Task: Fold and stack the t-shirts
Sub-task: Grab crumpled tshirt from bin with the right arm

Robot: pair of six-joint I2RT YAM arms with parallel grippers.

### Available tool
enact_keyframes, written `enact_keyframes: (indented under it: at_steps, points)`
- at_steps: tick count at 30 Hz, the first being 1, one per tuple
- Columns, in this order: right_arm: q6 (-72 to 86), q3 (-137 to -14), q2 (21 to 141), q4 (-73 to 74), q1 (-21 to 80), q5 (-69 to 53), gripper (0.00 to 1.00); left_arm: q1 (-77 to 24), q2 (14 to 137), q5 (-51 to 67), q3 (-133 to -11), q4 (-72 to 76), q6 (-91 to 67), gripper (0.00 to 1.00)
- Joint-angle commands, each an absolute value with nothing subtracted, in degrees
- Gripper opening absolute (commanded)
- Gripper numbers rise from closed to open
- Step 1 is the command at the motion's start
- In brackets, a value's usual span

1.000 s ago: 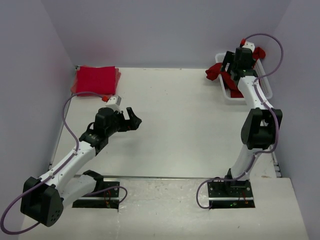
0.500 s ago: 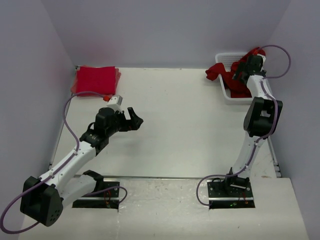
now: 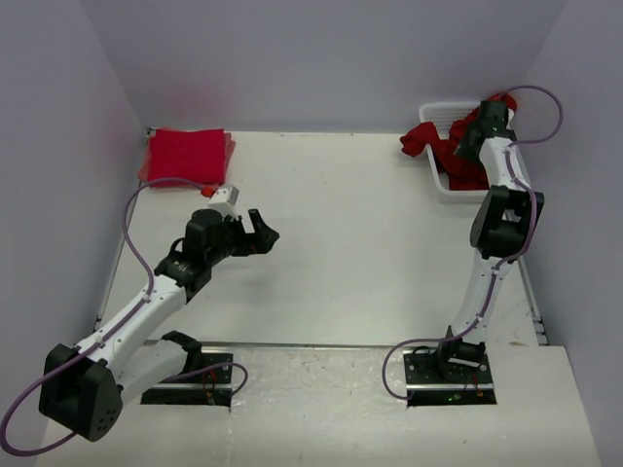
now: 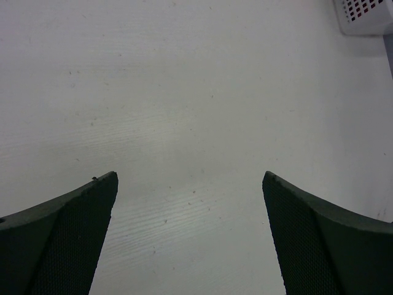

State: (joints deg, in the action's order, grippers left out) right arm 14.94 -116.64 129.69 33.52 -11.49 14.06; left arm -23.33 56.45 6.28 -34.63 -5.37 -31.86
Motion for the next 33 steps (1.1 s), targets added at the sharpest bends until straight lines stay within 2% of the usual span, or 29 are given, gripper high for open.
enact_keyframes:
  at_steps: [1,5,10,11,14,15,16,17,18,20,22,24,27,29,33]
  points:
    - [15.99,-120.23,131.31,38.49,-11.43,15.21,0.68,-23.82,54.58,6.86,-37.61,-5.09,-30.59,1.0]
    - [16.96,-120.23,131.66,40.07,-11.43,14.15,0.73,-23.64,53.26,6.68,-37.88,-5.54,-30.59,1.0]
    - [18.63,-122.43,133.59,43.5,-11.43,12.57,0.69,-23.73,52.47,6.85,-38.23,-6.85,-30.67,1.0]
    - [18.81,-123.21,134.2,44.03,-11.43,12.31,0.65,-23.73,52.04,6.77,-38.32,-7.03,-30.67,1.0]
    - [19.6,-126.38,136.4,44.82,-11.43,10.38,0.4,-23.73,50.89,6.59,-38.41,-7.73,-30.67,1.0]
    - [20.12,-128.04,136.84,44.65,-11.43,10.02,0.25,-23.73,50.63,6.42,-38.5,-7.91,-30.5,1.0]
    - [20.3,-129.36,138.15,44.56,-11.43,8.71,0.16,-23.73,50.45,6.16,-38.5,-8.52,-30.5,1.0]
    - [20.39,-130.68,138.86,44.47,-11.43,8.09,0.04,-23.73,50.19,6.07,-38.58,-8.79,-30.32,1.0]
    - [20.83,-131.91,139.04,43.17,-11.43,7.74,0.0,-23.73,50.01,6.06,-38.58,-9.05,-30.24,1.0]
    - [20.57,-130.35,136.95,39.31,-11.16,5.55,0.0,-23.73,49.49,5.54,-38.32,-9.75,-30.23,1.0]
    - [18.29,-123.34,133.26,28.96,-10.38,4.57,0.0,-23.73,49.22,5.27,-37.44,-9.67,-30.59,1.0]
    - [14.6,-117.37,126.93,19.57,-8.36,6.32,0.0,-23.73,49.04,5.36,-36.57,-9.76,-31.46,1.0]
    - [9.78,-114.7,120.07,11.02,-5.37,9.66,0.0,-23.73,48.96,5.45,-35.16,-9.14,-32.17,1.0]
    - [6.53,-115.31,117.52,8.71,-3.18,13.16,0.0,-23.82,48.96,5.27,-34.46,-8.61,-32.52,1.0]
    - [2.91,-125.2,113.3,9.83,-0.44,15.55,0.0,-23.99,48.69,5.01,-33.75,-8.17,-32.61,1.0]
